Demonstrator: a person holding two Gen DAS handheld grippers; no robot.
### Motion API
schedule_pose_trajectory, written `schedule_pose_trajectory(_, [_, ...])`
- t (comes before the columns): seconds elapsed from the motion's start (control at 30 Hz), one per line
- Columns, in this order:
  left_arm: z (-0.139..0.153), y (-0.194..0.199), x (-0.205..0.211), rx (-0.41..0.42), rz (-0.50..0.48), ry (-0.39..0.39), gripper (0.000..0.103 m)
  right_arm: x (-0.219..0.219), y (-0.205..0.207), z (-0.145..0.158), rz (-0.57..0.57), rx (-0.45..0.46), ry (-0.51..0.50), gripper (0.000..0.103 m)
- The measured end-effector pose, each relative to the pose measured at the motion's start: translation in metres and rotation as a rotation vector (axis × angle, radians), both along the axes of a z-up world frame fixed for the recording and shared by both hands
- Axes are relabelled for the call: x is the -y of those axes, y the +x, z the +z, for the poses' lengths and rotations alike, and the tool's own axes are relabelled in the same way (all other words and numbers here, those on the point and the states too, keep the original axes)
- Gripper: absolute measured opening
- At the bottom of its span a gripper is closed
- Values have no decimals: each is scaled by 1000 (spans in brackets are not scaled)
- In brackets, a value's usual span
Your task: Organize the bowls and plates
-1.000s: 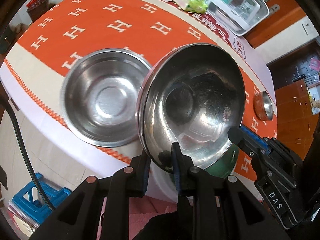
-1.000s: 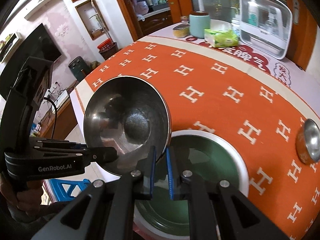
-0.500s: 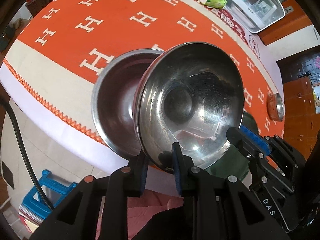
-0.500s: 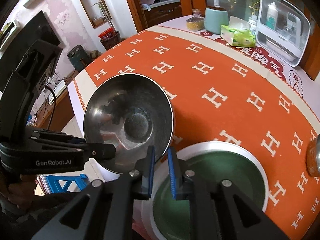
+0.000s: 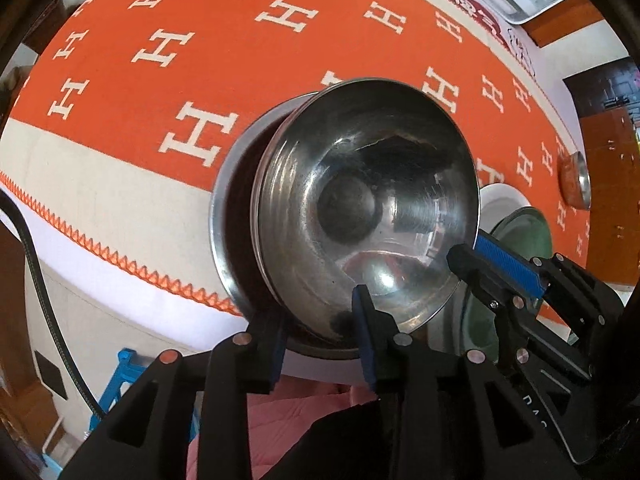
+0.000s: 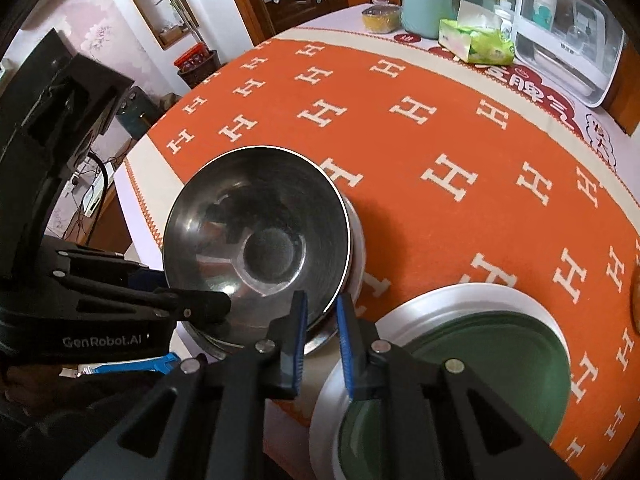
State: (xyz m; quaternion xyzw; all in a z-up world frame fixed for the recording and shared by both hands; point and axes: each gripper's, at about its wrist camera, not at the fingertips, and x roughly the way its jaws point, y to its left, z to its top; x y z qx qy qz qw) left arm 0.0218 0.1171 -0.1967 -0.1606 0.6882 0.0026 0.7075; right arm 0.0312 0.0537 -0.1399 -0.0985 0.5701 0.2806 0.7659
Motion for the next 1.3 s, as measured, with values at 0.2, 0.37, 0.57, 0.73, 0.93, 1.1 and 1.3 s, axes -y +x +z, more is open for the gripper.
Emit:
schedule_pose_trajectory(0.2, [4, 4, -5, 12, -28, 9, 38, -3, 0, -3, -23, -5, -8, 16])
schedule_pose_trajectory(0.37, [17, 0, -2, 56, -59, 54, 55, -4, 0, -3, -25, -2, -6, 17])
schedule_pose_trajectory(0.57, [38, -4, -1, 135, -57, 105, 58, -5, -3, 2, -9, 12, 8, 17])
schedule_pose_trajectory(0.73, [50, -7, 2, 187, -33, 116, 59, 1, -6, 8, -4, 21, 32, 17])
schedule_pose_trajectory(0.93, [69, -12, 15, 306, 2, 103, 64, 17, -10, 18, -13, 48, 54, 17])
schedule_pose_trajectory(1.1, [85, -13, 37, 391, -3, 105, 64, 40, -12, 34, -48, 109, 101, 17])
schedule_pose_trajectory(1.3, [101, -14, 72, 469, -39, 90, 65, 77, -15, 55, -108, 197, 155, 17])
